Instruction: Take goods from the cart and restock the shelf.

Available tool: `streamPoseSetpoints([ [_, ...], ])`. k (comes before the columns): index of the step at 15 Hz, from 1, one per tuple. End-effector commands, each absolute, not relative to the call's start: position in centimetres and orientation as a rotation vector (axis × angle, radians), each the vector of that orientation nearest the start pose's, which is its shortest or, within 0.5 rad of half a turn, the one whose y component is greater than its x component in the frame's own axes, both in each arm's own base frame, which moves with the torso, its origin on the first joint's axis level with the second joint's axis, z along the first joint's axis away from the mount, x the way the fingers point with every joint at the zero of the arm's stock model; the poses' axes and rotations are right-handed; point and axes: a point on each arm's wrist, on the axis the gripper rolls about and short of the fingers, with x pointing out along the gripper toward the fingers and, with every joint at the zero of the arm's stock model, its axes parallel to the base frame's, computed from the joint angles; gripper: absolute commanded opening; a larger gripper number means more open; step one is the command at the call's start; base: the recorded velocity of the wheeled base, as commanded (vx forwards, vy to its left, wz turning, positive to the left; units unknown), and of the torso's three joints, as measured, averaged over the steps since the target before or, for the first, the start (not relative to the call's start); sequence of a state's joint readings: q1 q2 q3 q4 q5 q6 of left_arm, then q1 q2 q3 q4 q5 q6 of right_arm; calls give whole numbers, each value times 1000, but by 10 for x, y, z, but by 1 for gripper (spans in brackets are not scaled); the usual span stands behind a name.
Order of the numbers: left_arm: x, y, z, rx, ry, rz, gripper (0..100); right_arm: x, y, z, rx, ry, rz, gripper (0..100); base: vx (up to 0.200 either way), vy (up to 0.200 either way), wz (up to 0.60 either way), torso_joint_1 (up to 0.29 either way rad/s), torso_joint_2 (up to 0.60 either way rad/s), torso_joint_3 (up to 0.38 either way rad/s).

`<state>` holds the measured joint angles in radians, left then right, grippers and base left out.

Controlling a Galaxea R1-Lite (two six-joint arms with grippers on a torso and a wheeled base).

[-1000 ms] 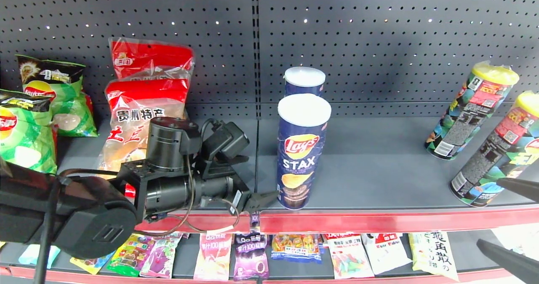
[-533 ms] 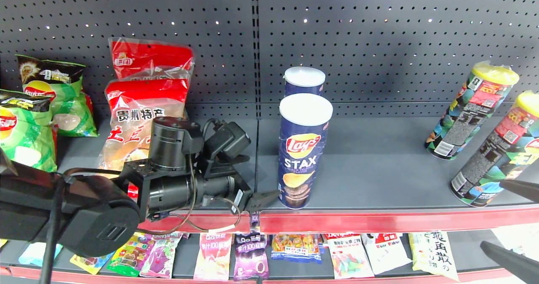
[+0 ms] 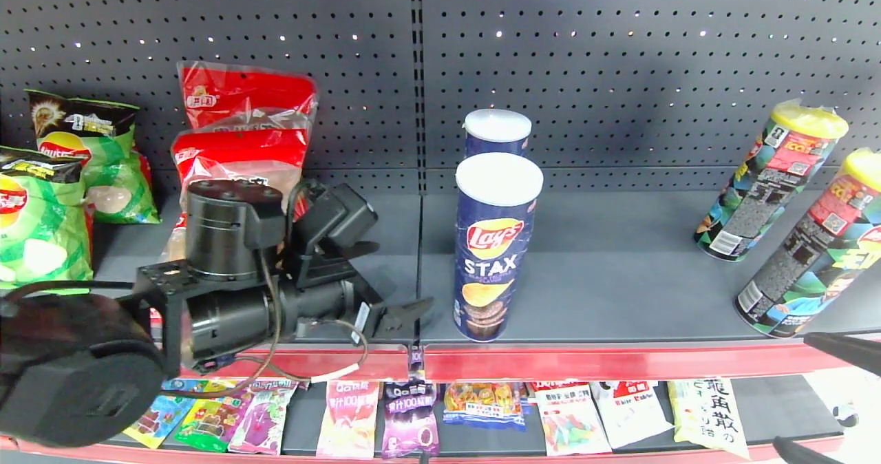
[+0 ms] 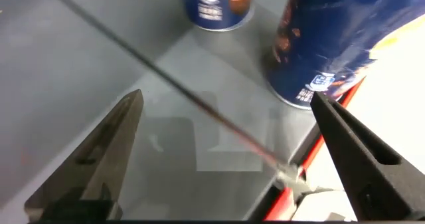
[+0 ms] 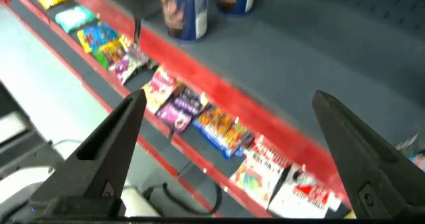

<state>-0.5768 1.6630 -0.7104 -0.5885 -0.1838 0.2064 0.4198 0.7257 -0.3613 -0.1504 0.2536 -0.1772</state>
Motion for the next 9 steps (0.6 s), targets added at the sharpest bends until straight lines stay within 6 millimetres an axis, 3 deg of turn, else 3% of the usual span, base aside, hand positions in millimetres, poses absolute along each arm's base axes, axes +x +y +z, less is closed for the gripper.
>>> streamPoseSetpoints([
  [1, 191, -119, 196, 243, 219, -705, 100, 47, 27, 175, -188, 147, 682, 100, 0, 0, 0, 0, 0, 0],
  [3, 149, -92, 206, 200, 250, -647, 100, 41, 21, 172, -190, 149, 591, 100, 0, 0, 0, 0, 0, 0],
  [5, 95, -57, 206, 118, 327, -520, 100, 27, 12, 167, -179, 155, 463, 100, 0, 0, 0, 0, 0, 0],
  [7, 43, -23, 196, 93, 397, -411, 100, 8, 4, 159, -164, 171, 321, 100, 0, 0, 0, 0, 0, 0],
  [8, 30, -15, 191, 90, 416, -385, 100, 3, 3, 156, -164, 181, 283, 100, 0, 0, 0, 0, 0, 0],
  [9, 3, 2, 177, 78, 461, -299, 100, -8, 1, 148, -159, 218, 187, 100, 0, 0, 0, 0, 0, 0],
])
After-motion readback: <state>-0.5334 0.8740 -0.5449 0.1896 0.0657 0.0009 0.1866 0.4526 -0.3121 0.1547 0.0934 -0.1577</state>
